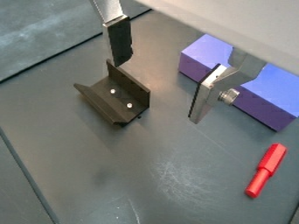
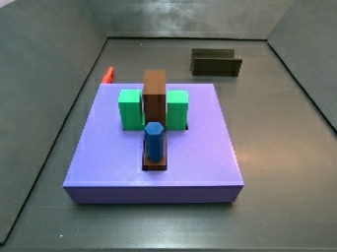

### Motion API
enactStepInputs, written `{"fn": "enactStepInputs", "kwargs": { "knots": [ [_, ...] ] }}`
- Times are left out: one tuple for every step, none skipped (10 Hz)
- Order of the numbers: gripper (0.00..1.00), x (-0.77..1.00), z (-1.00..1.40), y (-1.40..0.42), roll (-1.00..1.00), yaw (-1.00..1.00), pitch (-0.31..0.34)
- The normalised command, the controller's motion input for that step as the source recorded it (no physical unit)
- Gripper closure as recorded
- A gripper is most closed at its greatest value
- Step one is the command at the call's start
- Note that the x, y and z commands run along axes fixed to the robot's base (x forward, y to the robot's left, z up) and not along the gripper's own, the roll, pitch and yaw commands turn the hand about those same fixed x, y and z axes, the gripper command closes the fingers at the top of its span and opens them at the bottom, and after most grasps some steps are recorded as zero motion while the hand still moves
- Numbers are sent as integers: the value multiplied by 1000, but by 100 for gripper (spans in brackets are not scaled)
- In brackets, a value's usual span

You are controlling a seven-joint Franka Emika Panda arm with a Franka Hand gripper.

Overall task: Pick up the red object. Move up. Place the red object on the fixture. Regrasp the red object. Move to above the board. Insert the red object.
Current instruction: Pick up the red object.

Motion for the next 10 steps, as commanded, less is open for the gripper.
{"fn": "enactStepInputs", "kwargs": {
  "knots": [
    [0, -63, -134, -29, 0, 0, -61],
    [0, -309, -226, -677, 103, 77, -144],
    [0, -414, -331, -943, 167, 94, -200],
    [0, -360, -386, -1000, 203, 120, -210],
    [0, -351, -406, -1000, 200, 126, -220],
    [0, -394, -466, -971, 186, 143, -234],
    [0, -423, -531, -649, 66, 163, -224],
    [0, -380, -517, -514, 0, 140, -213],
    [0, -286, -514, -583, 0, 149, -196],
    [0, -249, -529, -497, 0, 106, -187]
  ]
}}
